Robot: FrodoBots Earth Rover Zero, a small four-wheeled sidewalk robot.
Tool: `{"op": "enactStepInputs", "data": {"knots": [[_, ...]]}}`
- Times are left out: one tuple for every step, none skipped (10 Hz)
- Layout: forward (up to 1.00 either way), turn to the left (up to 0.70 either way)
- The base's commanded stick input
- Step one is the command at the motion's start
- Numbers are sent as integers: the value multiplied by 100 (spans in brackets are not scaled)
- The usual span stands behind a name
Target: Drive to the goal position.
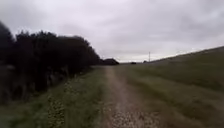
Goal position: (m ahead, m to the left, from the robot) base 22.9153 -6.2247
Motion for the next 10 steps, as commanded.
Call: {"op": "enactStepInputs", "data": {"knots": [[70, 0], [70, 0], [70, 0], [70, 0], [70, 0], [70, 0], [70, 0], [70, -12], [70, -29], [70, -35]]}}
